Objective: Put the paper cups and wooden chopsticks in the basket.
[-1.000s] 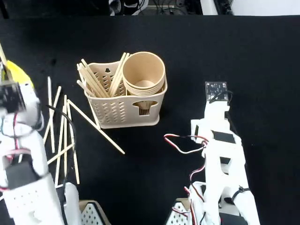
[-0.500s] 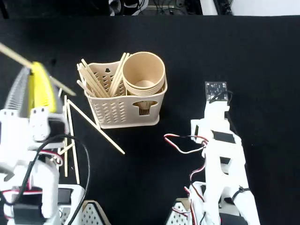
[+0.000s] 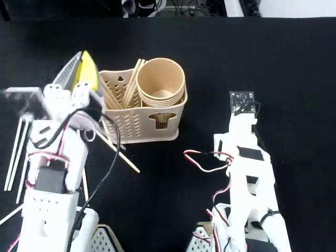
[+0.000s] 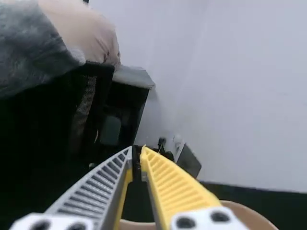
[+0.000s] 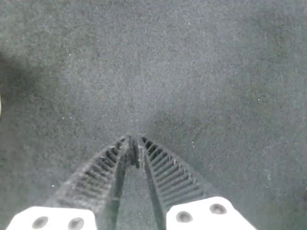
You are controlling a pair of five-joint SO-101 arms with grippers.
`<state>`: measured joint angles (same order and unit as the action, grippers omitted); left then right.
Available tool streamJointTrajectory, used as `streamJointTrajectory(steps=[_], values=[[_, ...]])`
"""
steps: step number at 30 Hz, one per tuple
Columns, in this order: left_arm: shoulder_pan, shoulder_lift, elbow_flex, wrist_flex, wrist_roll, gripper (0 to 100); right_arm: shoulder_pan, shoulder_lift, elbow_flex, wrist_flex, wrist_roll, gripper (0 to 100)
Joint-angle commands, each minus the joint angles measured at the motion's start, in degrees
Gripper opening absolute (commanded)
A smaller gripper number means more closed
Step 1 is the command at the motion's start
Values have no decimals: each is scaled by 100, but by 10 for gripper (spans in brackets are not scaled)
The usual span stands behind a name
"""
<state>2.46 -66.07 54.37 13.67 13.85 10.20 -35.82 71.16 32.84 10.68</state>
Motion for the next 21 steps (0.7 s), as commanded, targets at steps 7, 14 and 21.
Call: streamJointTrajectory(steps=[7, 14, 21], values=[[-224, 167, -664, 1196, -9, 44, -35, -22, -31, -70, -26, 12], [-2167, 229, -2202, 4413, 26, 110, -35, -22, -31, -70, -26, 12], [-3890, 246, -2079, 5723, -624, 178, -53, -22, -31, -62, -26, 12]])
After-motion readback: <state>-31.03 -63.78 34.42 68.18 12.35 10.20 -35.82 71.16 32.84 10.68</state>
